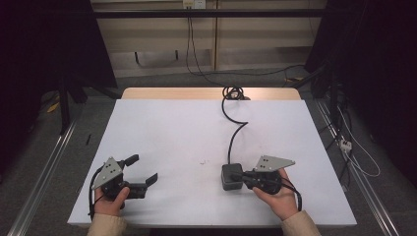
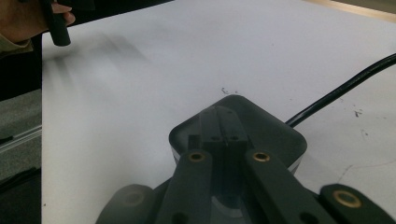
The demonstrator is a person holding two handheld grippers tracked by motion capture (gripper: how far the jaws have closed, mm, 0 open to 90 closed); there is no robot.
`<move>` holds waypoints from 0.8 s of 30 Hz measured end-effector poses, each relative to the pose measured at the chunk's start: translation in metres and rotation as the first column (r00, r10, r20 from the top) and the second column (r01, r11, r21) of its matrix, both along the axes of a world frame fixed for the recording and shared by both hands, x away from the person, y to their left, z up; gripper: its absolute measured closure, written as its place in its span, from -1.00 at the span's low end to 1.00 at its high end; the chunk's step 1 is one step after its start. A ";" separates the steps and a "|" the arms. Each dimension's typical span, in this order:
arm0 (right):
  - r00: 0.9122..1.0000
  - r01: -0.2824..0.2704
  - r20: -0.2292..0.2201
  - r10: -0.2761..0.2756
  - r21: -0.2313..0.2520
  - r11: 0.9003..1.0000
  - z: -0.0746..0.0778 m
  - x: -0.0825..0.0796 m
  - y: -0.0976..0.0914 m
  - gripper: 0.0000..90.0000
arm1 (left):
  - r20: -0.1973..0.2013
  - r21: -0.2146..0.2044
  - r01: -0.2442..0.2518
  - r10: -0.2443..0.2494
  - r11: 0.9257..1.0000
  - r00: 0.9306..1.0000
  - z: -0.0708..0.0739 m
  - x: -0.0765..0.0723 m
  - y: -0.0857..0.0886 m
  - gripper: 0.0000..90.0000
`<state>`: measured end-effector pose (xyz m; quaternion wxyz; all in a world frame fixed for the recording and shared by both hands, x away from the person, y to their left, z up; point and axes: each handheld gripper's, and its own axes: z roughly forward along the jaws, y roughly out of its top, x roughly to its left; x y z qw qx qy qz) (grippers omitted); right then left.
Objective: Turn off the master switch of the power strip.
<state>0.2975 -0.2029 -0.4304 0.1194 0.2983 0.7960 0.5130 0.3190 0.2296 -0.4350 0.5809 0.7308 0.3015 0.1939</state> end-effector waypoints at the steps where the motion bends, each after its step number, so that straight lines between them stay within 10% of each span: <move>1: 1.000 0.000 -0.001 0.000 0.003 1.000 0.000 0.000 0.000 1.00 | 0.000 0.001 0.002 -0.002 1.000 1.000 0.000 0.000 0.000 -0.91; 24: 0.999 0.040 -0.036 -0.037 0.087 0.995 0.003 0.002 -0.008 0.83 | 0.002 0.005 0.002 -0.002 1.000 1.000 0.001 0.000 0.001 -0.91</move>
